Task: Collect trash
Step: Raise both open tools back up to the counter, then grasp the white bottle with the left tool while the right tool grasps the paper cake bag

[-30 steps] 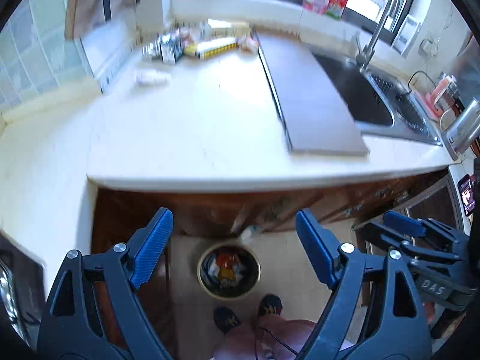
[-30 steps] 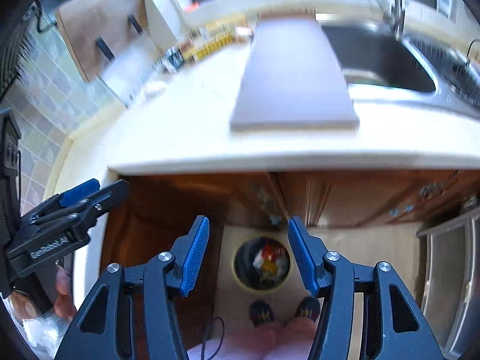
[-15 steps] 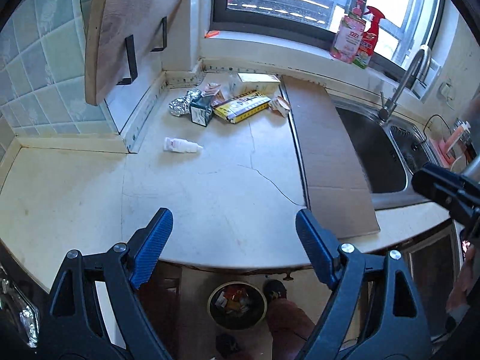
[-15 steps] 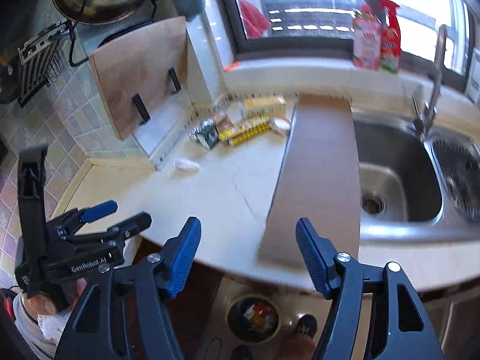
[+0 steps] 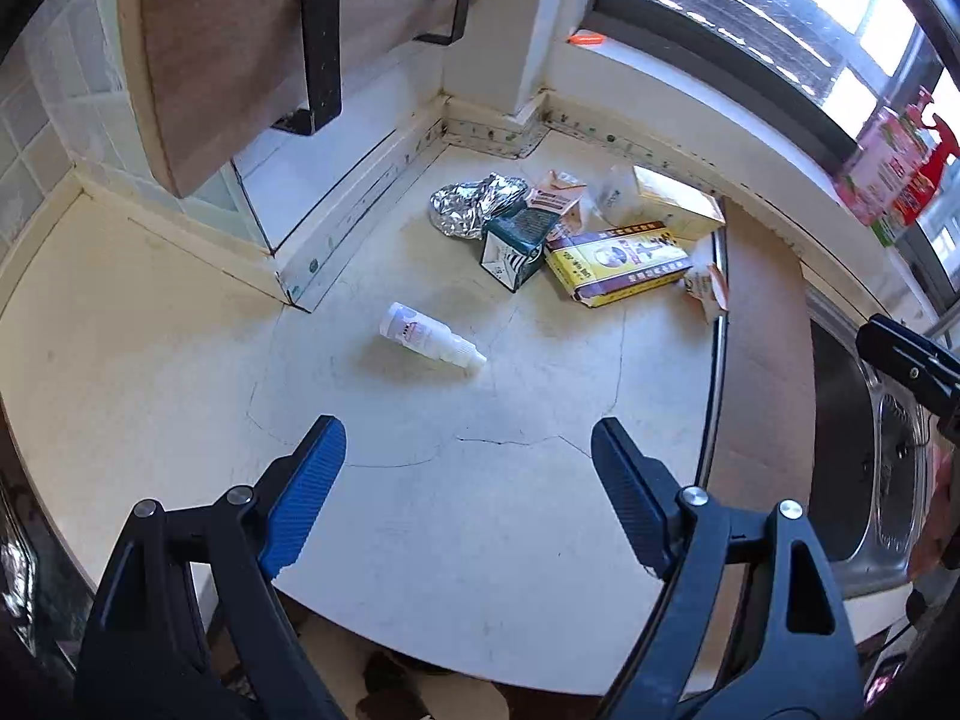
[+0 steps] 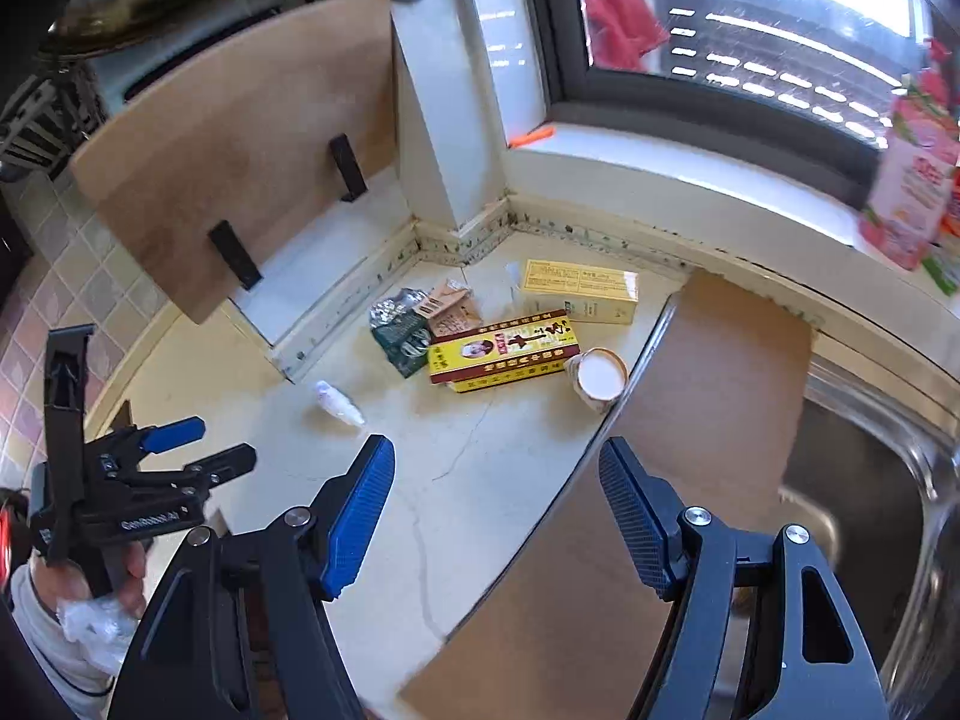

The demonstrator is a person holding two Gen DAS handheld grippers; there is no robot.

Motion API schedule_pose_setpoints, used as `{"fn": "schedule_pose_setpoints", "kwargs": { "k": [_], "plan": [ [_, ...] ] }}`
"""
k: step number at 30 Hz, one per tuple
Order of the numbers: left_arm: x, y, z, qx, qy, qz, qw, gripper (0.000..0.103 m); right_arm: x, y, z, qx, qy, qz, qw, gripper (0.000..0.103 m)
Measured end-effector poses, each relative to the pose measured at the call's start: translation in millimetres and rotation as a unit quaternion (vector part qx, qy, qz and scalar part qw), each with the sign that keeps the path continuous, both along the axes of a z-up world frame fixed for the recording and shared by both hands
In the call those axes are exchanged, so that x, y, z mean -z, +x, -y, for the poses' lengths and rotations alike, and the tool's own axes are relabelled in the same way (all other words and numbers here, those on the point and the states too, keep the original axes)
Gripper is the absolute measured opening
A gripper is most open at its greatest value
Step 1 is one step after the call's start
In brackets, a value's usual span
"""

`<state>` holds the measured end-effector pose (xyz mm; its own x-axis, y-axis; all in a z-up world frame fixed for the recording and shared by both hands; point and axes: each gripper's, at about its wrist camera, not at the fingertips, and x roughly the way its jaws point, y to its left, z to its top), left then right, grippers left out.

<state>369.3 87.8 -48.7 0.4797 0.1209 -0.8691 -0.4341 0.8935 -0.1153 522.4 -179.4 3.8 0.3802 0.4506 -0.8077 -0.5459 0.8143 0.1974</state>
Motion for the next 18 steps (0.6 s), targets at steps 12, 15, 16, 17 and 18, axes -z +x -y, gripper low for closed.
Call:
{"fn": "schedule_pose_setpoints", "kwargs": {
  "k": [12,15,16,17,18],
  "plan": [
    [77,60,-30,-0.119,-0.036,-0.017,0.9921,0.082,138,124,-17,-0.017,-0.01,-0.022,1.0,0.072],
    [88,67,-37,-0.142,-0.038,-0.019,0.989,0.082,156,133,-23,-0.024,-0.01,-0.02,0.999,0.072],
    [92,70,-39,-0.149,-0.036,-0.022,0.988,0.082,160,133,-24,-0.028,-0.009,-0.02,0.999,0.072],
    [95,72,-41,-0.155,-0.033,-0.025,0.9871,0.082,166,134,-26,-0.034,-0.009,-0.02,0.999,0.072],
    [98,74,-44,-0.159,-0.031,-0.027,0.9864,0.082,171,134,-30,-0.038,-0.009,-0.021,0.999,0.072]
  ]
}}
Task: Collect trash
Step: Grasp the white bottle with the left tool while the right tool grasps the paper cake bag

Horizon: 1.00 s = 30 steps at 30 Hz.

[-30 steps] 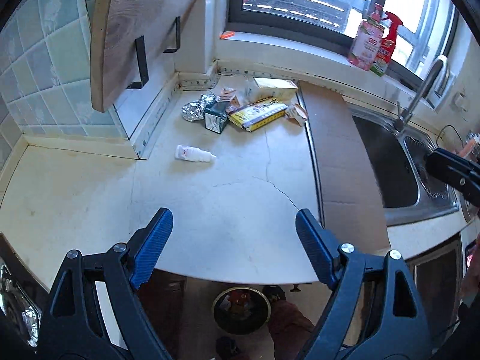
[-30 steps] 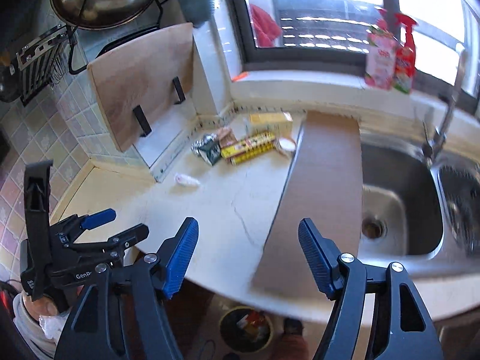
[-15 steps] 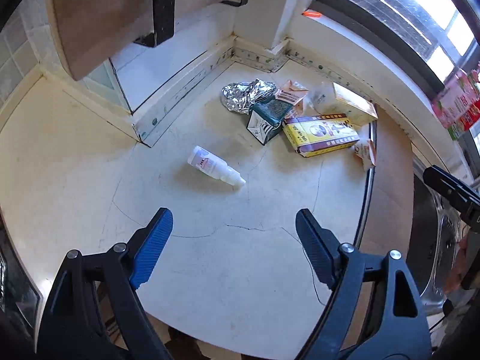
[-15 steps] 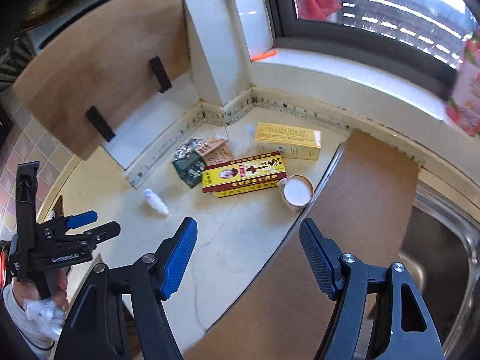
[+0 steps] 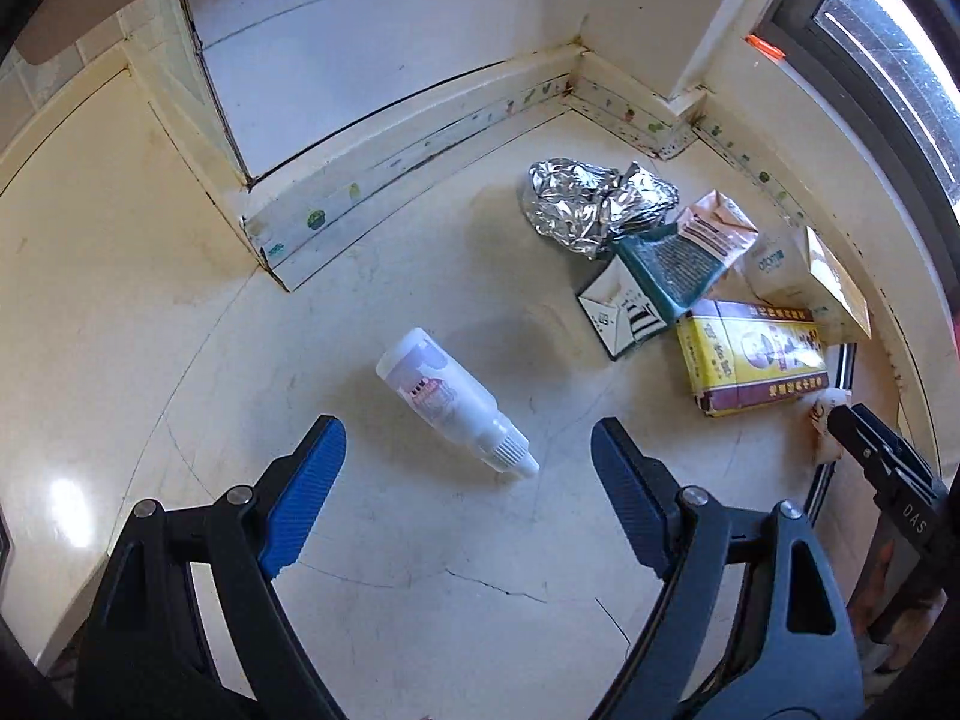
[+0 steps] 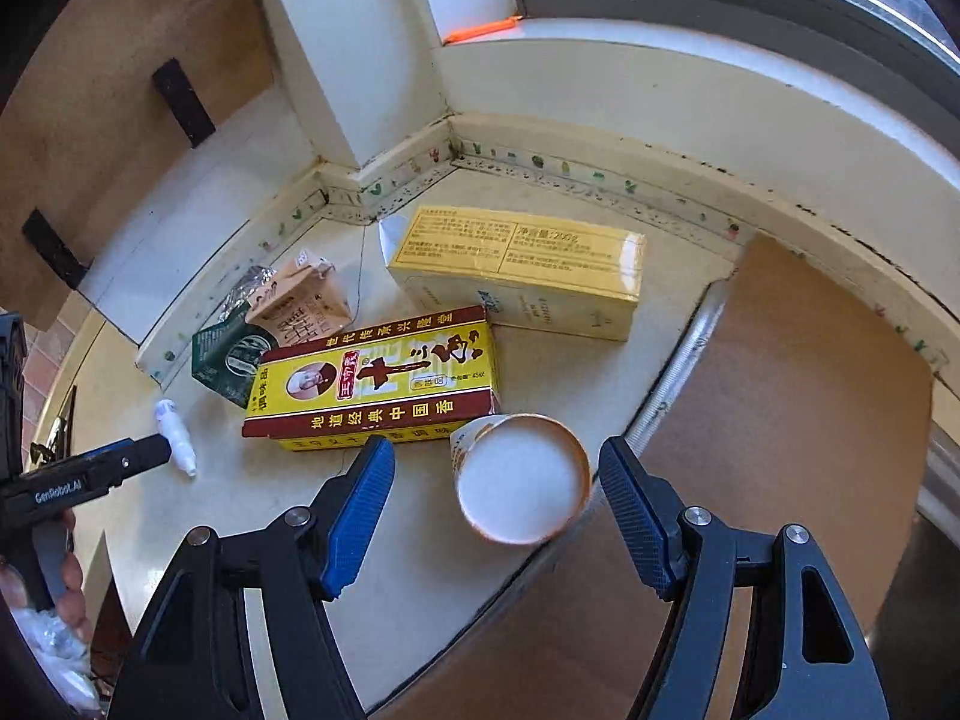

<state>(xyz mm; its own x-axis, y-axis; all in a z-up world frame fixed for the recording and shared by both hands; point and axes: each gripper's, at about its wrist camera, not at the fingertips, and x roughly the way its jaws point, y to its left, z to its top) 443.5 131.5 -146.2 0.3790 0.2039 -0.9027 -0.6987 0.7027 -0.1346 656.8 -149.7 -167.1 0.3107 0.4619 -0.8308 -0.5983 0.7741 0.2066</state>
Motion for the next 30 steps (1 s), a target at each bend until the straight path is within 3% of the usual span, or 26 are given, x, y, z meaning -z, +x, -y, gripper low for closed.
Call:
{"fn": "schedule_pose_setpoints", "kwargs": {
  "k": [6,9,13,23,30],
  "plan": [
    [12,8,-8,-0.02,0.004,-0.005,0.9998,0.082,22,-9,-15,-0.031,0.008,-0.011,0.999,0.069],
    [15,8,-11,-0.03,0.005,-0.004,0.9995,0.082,25,-18,-22,-0.039,0.002,0.001,0.999,0.057],
    [17,-1,-19,-0.059,0.003,0.008,0.9982,0.082,28,-25,-29,-0.048,0.003,-0.005,0.999,0.027],
    [24,-7,-26,-0.085,0.008,0.004,0.9963,0.077,20,-50,-38,-0.063,0.042,-0.013,0.997,0.025],
    [21,-2,-23,-0.052,0.021,0.009,0.9984,0.046,14,-66,-46,-0.085,0.047,-0.017,0.995,0.025]
  ]
}}
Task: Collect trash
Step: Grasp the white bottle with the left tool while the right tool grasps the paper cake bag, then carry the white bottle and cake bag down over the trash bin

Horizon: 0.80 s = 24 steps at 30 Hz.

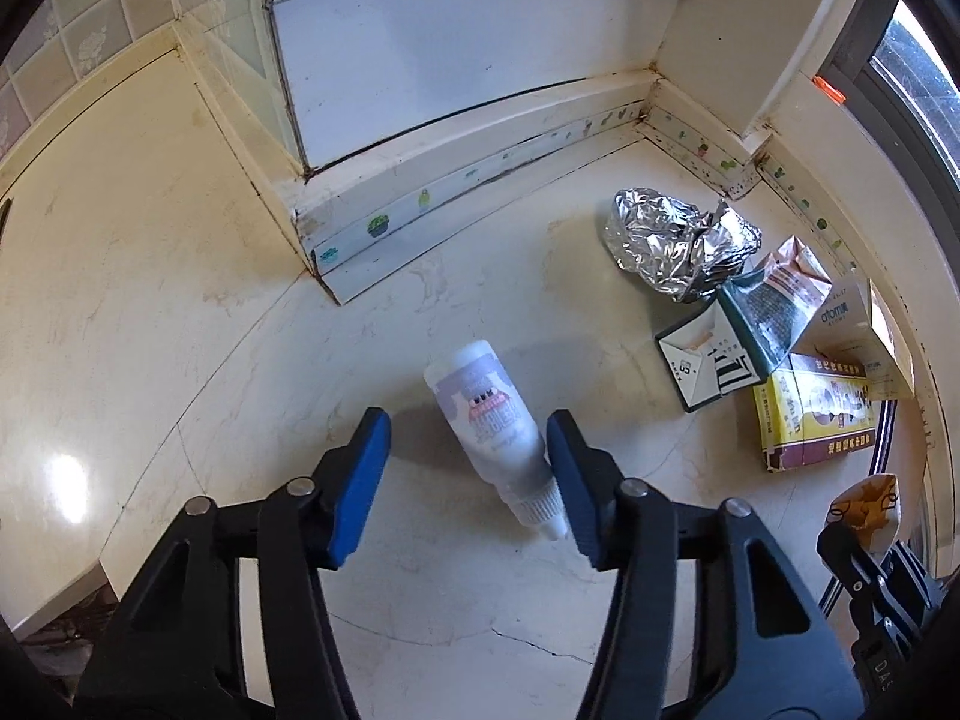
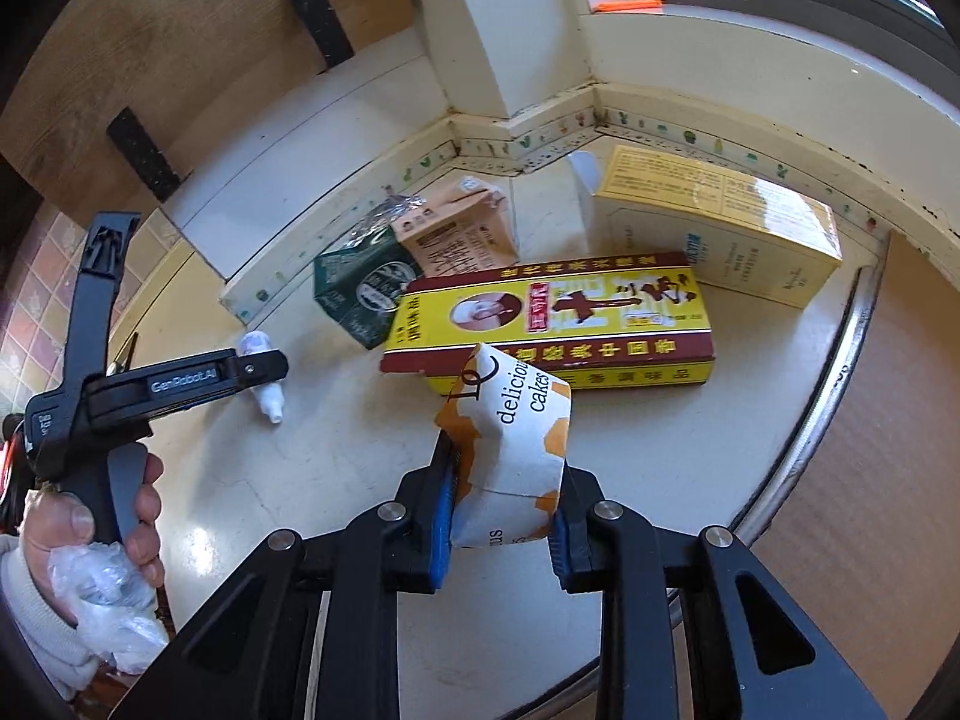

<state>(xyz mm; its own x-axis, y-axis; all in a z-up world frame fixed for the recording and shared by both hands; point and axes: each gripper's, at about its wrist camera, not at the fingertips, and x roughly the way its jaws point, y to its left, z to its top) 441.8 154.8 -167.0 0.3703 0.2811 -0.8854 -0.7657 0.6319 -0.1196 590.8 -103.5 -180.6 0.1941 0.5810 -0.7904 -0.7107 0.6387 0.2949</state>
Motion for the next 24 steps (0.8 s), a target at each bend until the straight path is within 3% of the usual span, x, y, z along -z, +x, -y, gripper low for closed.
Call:
{"fn": "schedule_pose_setpoints", "kwargs": {
  "k": [3,7,13,24],
  "plan": [
    [-1,1,2,0.016,0.005,0.002,0.9999,0.023,-3,-7,1,-0.003,0.004,-0.003,1.0,0.025],
    [-1,-2,9,0.039,0.011,0.004,0.9992,0.022,-6,-21,3,-0.005,0.008,-0.006,1.0,0.025],
    [-5,-26,19,0.064,-0.009,0.02,0.9977,0.022,-13,-45,7,-0.004,0.008,-0.007,1.0,0.025],
    [-41,-126,54,0.132,-0.012,0.052,0.9898,0.022,-36,-121,18,0.021,0.005,0.014,1.0,0.025]
  ]
}}
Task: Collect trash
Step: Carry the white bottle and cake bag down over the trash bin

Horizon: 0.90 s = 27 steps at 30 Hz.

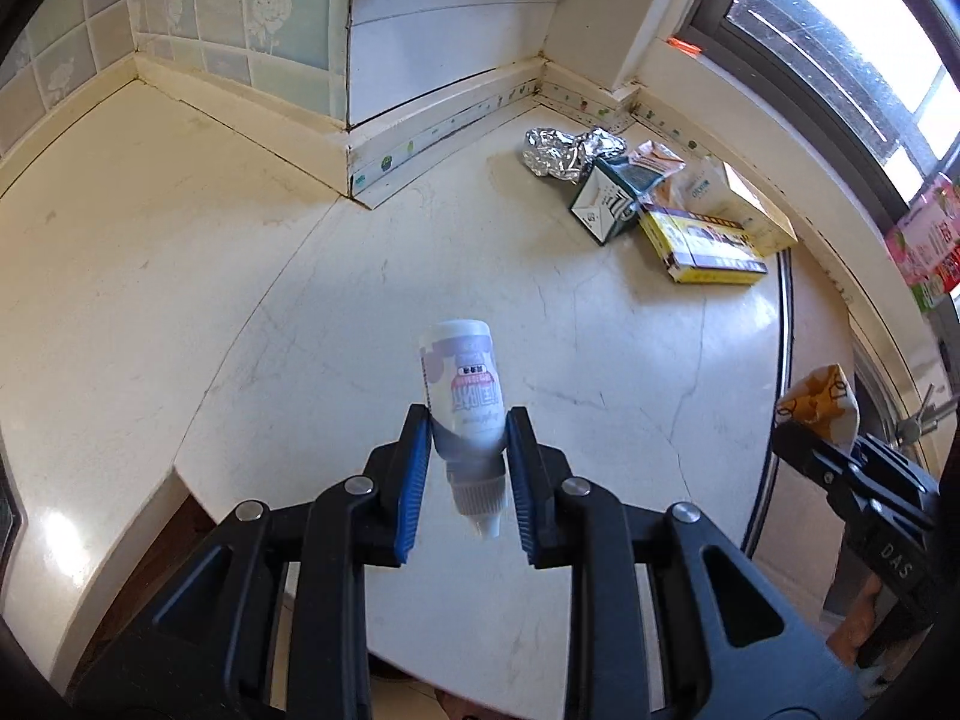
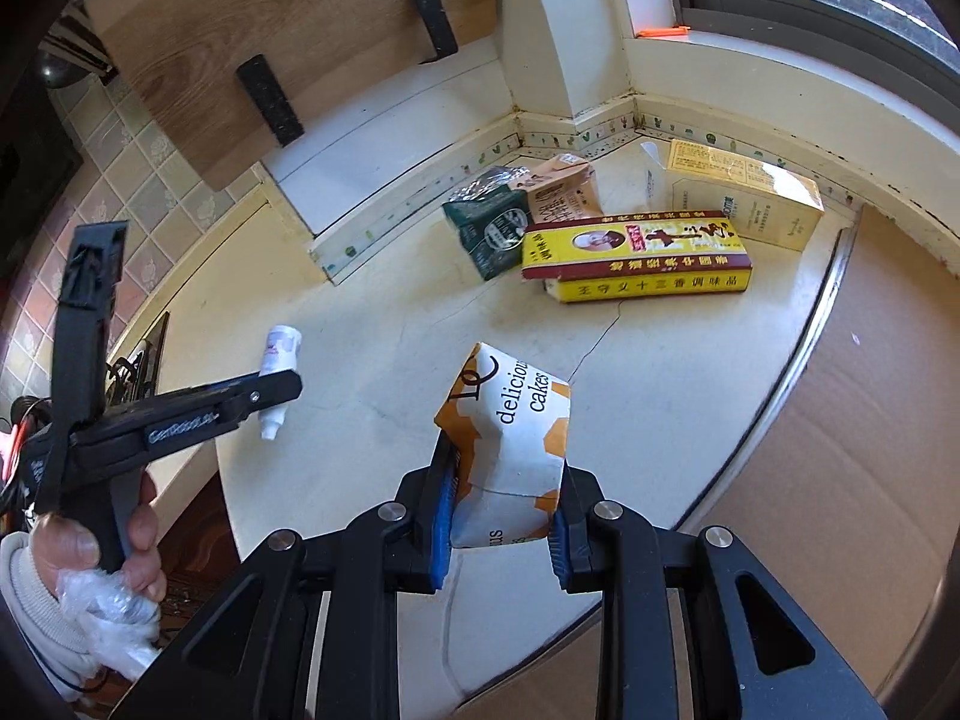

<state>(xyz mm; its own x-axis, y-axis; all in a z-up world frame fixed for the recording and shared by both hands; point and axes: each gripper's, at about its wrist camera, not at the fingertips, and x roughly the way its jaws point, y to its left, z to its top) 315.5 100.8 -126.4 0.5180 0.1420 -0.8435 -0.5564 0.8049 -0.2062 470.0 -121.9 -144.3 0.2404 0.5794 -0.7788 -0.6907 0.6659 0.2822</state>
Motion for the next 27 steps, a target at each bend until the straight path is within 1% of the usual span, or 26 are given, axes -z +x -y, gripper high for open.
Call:
{"fn": "schedule_pose_setpoints", "kwargs": {
  "k": [3,5,8,11,15,18,22,27],
  "plan": [
    [-9,-32,14,0.035,0.006,0.005,0.9994,0.022,-7,-28,0,0.014,-0.002,0.007,1.0,0.025],
    [-13,-53,24,0.06,0.019,0.01,0.998,0.022,-13,-52,0,0.025,-0.004,0.014,1.0,0.025],
    [-17,-88,37,0.1,0.022,0.007,0.9947,0.022,-20,-92,-2,0.044,-0.006,0.019,0.999,0.025],
    [-16,-120,45,0.131,0.019,0.01,0.9912,0.022,-25,-137,-4,0.062,-0.007,0.025,0.998,0.025],
    [-6,-162,52,0.173,0.01,0.008,0.9848,0.022,-21,-202,-7,0.086,-0.011,0.021,0.996,0.025],
    [6,-191,57,0.198,0.005,0.003,0.9803,0.022,-11,-252,-9,0.098,-0.02,0.015,0.995,0.025],
    [31,-222,61,0.219,-0.012,-0.016,0.9755,0.022,10,-308,-10,0.102,-0.04,0.003,0.994,0.025],
    [72,-245,71,0.234,-0.043,-0.052,0.97,0.022,55,-361,-12,0.098,-0.076,-0.032,0.992,0.025]
  ]
}}
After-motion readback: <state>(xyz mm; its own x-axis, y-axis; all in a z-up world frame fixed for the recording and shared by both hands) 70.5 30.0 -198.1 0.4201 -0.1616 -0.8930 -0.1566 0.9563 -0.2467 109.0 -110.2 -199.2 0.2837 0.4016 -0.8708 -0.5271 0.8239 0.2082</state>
